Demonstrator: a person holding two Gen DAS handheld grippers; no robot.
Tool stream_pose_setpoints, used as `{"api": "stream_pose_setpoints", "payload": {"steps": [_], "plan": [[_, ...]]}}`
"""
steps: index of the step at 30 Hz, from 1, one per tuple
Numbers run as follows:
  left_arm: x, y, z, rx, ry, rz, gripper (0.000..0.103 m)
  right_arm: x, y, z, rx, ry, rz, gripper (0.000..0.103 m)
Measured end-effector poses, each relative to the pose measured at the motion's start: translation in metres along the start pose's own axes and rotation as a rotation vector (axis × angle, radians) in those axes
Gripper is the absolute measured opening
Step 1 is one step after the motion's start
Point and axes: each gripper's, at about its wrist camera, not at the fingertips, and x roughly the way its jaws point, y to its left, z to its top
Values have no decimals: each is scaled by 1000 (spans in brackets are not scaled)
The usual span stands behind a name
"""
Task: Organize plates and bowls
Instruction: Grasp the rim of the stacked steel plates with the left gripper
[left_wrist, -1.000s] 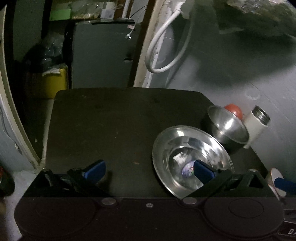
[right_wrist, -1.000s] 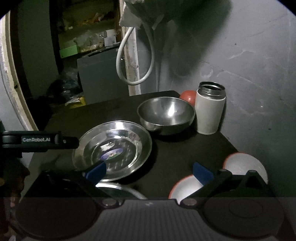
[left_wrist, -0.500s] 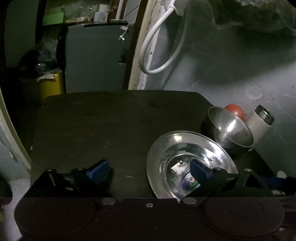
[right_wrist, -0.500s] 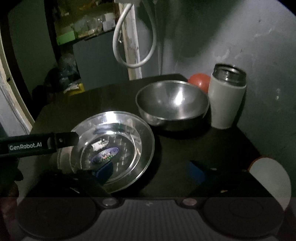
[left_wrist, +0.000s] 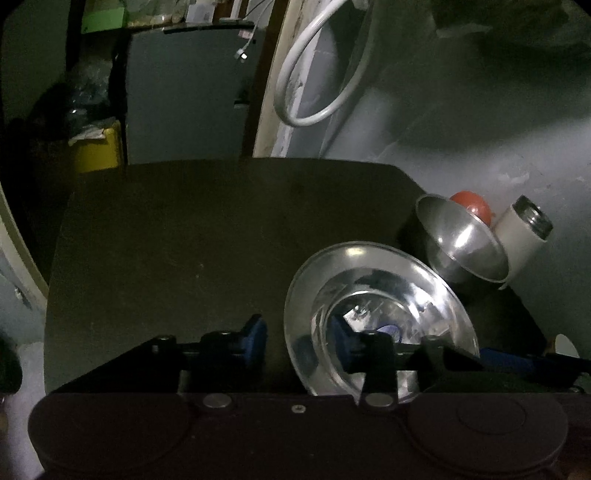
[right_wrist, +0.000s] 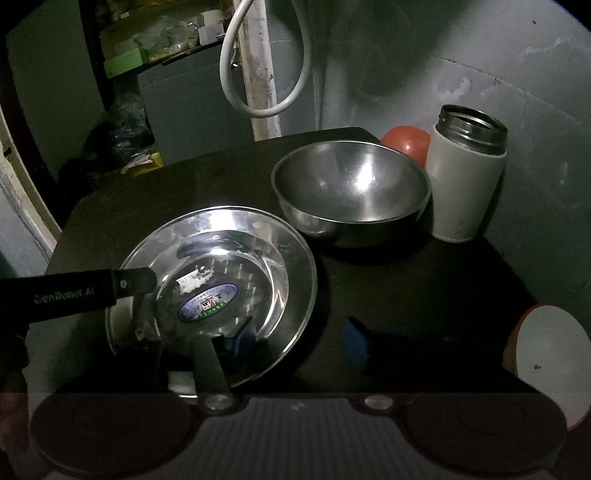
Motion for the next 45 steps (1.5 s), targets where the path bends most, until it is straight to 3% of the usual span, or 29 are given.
{"api": "stream_pose_setpoints", "payload": {"steps": [7, 18, 30, 36, 45], "plan": [[0, 3, -2, -14, 23, -22, 20, 0, 1, 2, 23, -3, 37, 30], [-29, 0, -1, 36, -54, -5, 19, -16, 4, 4, 34, -45, 67, 30], [-90, -21, -7, 101, -160, -59, 20, -84, -2, -7, 12, -169, 89, 30], [-111, -36, -29, 126, -147, -74, 20, -109, -12, -26, 7, -165, 79, 30], [-132, -50, -78, 132, -61, -61, 21, -135, -26, -69, -14, -93, 89, 30]]}}
